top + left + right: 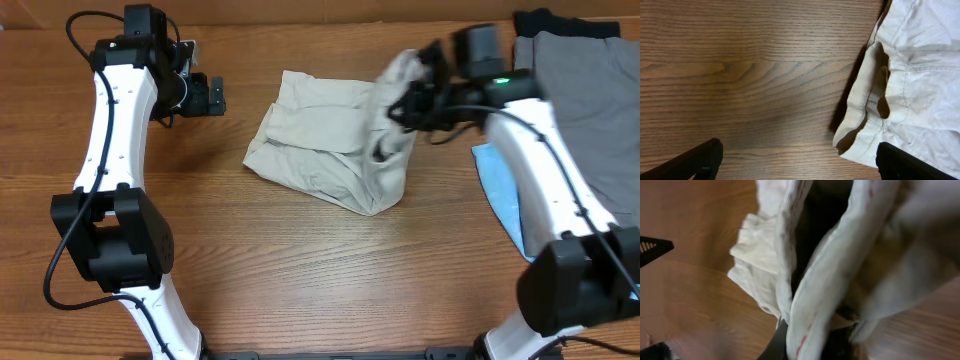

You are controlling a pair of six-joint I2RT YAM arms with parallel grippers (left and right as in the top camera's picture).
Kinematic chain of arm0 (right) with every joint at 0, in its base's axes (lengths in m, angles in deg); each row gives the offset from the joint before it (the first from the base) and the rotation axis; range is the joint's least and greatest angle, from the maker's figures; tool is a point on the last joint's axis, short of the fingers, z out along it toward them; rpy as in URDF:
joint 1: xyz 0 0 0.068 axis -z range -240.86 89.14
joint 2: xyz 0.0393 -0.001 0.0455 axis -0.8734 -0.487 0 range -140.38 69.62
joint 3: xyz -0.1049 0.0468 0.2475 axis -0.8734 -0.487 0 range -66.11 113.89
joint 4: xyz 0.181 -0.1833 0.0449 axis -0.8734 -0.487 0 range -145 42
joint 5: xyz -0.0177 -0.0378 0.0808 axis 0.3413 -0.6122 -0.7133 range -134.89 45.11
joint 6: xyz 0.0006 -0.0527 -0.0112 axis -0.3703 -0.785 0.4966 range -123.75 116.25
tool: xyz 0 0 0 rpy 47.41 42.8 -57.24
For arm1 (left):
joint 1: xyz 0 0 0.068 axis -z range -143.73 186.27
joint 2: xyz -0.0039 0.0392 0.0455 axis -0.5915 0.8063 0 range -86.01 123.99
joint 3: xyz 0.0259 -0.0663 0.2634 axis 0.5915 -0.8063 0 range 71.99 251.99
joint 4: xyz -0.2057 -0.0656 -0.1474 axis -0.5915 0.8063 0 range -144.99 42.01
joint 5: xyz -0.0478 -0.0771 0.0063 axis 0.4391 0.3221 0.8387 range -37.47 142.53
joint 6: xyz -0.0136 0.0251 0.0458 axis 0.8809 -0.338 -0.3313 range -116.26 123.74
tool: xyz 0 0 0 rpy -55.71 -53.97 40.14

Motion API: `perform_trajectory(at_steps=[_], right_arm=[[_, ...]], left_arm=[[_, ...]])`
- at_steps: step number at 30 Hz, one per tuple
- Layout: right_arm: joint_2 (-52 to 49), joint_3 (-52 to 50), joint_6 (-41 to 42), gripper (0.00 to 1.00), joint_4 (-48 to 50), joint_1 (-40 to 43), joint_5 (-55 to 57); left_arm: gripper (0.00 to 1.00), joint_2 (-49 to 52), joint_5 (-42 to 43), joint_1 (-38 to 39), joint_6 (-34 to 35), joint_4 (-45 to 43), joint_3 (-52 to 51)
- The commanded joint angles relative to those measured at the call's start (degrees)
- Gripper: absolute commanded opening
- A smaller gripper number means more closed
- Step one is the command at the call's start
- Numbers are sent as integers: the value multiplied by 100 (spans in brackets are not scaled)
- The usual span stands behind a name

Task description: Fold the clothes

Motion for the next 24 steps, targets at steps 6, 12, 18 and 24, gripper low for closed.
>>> perform_trajectory(at_steps=[6,12,18,24], right_arm=[[-1274,149,1449,4,2175,-1537,1038],[-1705,149,1552,18,3294,-1849,540],[-1639,494,1093,76,3694,-1849,-1021],[-979,1650,640,91,1071,-1119,321]], left_arm=[[100,-39,70,37,81,-33,59],[100,-39,72,39,96,-83,59],[100,-39,83,79,101,-162,59],[100,-37,1080,212,-382,-439,59]])
